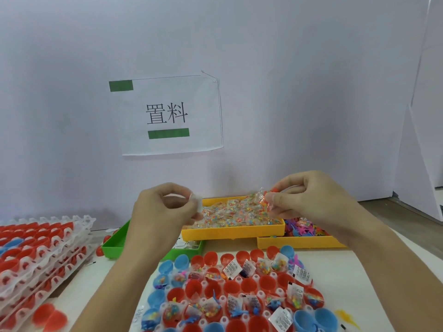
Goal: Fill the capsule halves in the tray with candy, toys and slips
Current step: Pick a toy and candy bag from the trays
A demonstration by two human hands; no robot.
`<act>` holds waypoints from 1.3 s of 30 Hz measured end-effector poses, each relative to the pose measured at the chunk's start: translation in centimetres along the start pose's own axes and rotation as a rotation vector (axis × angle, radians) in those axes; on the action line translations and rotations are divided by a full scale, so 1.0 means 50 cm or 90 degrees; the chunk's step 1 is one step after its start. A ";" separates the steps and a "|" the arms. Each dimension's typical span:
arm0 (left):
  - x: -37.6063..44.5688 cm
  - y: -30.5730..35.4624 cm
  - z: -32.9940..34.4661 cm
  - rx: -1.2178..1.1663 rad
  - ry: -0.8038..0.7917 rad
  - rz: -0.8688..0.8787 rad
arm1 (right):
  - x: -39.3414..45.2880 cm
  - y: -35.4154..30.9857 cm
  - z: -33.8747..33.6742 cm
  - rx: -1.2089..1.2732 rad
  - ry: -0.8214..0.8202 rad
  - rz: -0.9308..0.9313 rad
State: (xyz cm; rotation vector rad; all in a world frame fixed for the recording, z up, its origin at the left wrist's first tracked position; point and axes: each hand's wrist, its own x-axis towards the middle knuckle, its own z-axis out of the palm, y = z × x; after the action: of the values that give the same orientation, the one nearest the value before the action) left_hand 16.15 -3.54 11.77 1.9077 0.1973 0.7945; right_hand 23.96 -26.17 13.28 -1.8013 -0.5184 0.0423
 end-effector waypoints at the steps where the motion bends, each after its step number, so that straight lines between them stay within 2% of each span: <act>1: -0.011 0.020 -0.002 0.012 0.017 0.032 | -0.004 -0.007 0.004 0.012 -0.009 0.001; 5: -0.055 0.079 0.012 0.081 0.081 0.167 | -0.022 -0.037 0.028 0.041 -0.050 -0.013; 9: -0.090 0.088 0.056 0.115 0.096 0.228 | -0.038 -0.058 0.070 0.032 -0.058 -0.047; 13: -0.085 0.077 0.066 0.137 0.130 0.251 | -0.040 -0.056 0.087 -0.001 -0.024 -0.069; 24: -0.084 0.061 0.054 0.172 0.131 0.288 | -0.034 -0.049 0.084 0.060 -0.045 -0.052; 29: -0.085 0.066 0.057 0.113 0.073 0.286 | -0.035 -0.049 0.076 0.137 -0.042 -0.049; 34: -0.073 0.061 0.041 -0.092 -0.032 0.132 | -0.036 -0.053 0.068 0.178 -0.086 -0.036; 39: -0.074 0.064 0.033 -0.141 -0.058 0.093 | -0.036 -0.052 0.073 0.170 -0.101 -0.037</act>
State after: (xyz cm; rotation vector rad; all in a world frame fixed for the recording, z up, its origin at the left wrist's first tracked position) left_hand 13.64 -7.98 12.47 1.7576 -0.0851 0.7903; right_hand 20.42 -23.01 14.19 -1.5286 -0.6466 0.2059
